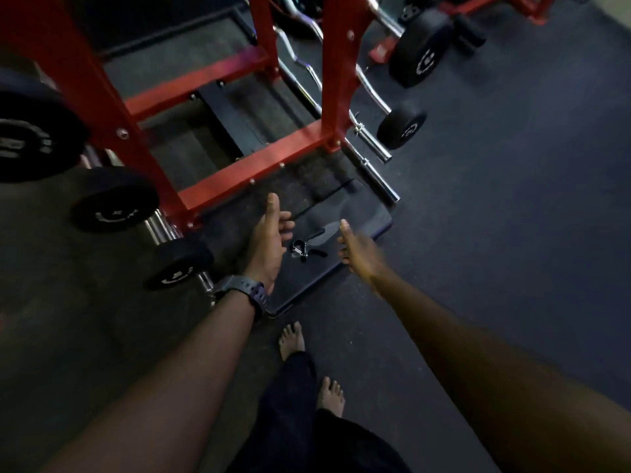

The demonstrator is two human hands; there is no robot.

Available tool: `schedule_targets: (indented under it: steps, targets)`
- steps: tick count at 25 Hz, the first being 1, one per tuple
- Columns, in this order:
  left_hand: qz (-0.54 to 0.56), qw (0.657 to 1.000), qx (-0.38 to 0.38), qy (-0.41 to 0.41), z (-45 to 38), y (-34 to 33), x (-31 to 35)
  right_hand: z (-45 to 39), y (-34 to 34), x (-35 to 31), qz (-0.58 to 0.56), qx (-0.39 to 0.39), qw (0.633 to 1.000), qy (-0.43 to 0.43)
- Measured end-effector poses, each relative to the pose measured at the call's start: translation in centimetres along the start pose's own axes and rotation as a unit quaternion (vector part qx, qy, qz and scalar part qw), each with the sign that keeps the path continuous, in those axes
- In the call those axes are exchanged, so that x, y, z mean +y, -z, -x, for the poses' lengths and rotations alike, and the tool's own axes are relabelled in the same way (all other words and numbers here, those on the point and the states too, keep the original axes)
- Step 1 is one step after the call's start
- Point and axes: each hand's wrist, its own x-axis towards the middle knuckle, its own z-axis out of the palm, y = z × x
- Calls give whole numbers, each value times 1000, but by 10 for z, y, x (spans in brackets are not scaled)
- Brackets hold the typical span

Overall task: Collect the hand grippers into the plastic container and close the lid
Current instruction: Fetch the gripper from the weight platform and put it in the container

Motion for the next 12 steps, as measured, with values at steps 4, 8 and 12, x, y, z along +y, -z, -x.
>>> schedule_targets:
  steps: [4,8,12]
  targets:
    - [-28,998,-9,55,-122,-30,-61,-120,-27,47,86,-19,996,17]
    - [-22,996,7,90,-217,-54,-139,-237,-64,94,185,-64,980,33]
    - [-19,994,15,106,-306,-79,-228,-350,-110,154,310,-72,942,110]
